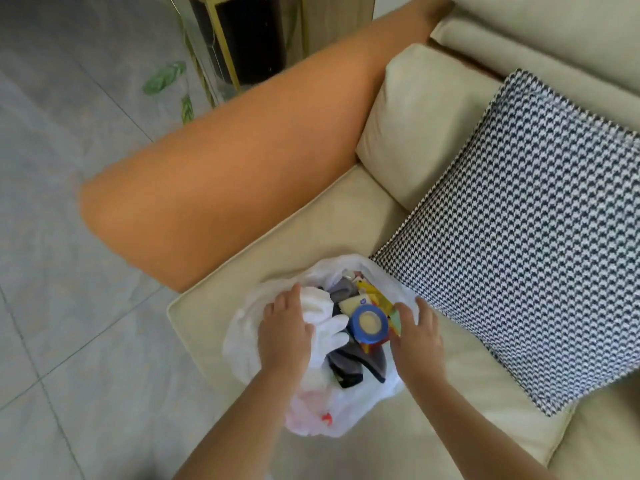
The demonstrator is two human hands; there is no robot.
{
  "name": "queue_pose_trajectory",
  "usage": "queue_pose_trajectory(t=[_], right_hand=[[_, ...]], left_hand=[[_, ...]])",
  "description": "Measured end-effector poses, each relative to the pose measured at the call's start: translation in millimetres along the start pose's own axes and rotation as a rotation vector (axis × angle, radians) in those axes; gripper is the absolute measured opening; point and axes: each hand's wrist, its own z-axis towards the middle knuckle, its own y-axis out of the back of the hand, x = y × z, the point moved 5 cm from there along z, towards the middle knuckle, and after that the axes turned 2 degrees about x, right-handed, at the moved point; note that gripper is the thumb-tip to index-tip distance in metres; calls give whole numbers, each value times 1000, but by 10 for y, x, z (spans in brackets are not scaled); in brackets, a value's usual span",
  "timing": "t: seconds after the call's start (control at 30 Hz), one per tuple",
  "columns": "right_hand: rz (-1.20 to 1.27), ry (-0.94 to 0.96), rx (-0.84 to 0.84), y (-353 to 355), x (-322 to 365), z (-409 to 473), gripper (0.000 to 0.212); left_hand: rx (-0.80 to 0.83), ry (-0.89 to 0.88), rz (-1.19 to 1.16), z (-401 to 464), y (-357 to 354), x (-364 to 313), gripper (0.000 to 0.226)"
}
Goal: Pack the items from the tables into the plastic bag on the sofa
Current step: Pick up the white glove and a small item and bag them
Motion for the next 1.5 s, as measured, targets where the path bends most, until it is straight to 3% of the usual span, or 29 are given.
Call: queue_pose_trajectory(t=[0.2,0.37,0.57,0.8,0.97,1.07,1.17,1.33,1.5], right_hand=[[51,-110,129,-263,-120,-35,68],[173,-34,74,-60,-78,-61,70],[85,110,60,547,22,-149,69],[-8,163,88,899,122,-229,72],[-91,118,65,646,101,-227,69],[-22,127,60,487,142,-253,65],[-3,162,79,373,216,-309,63],[-107,179,80,477,282,-331,58],[-117,123,53,838,144,-291,61]], left_hand=[[-29,-38,228,20,-138,-17,67],[35,-64,283,-91,-96,-67,70],[74,-93,285,-332,107,-125,64],[84,88,296,-319,421,219,57],[163,296,94,-129,346,468,81],[153,293,41,-70,207,492,89],[104,245,12,-84,102,442,75],[8,177,-55,-186,321,272,30],[-142,157,-116,-324,829,245,27]])
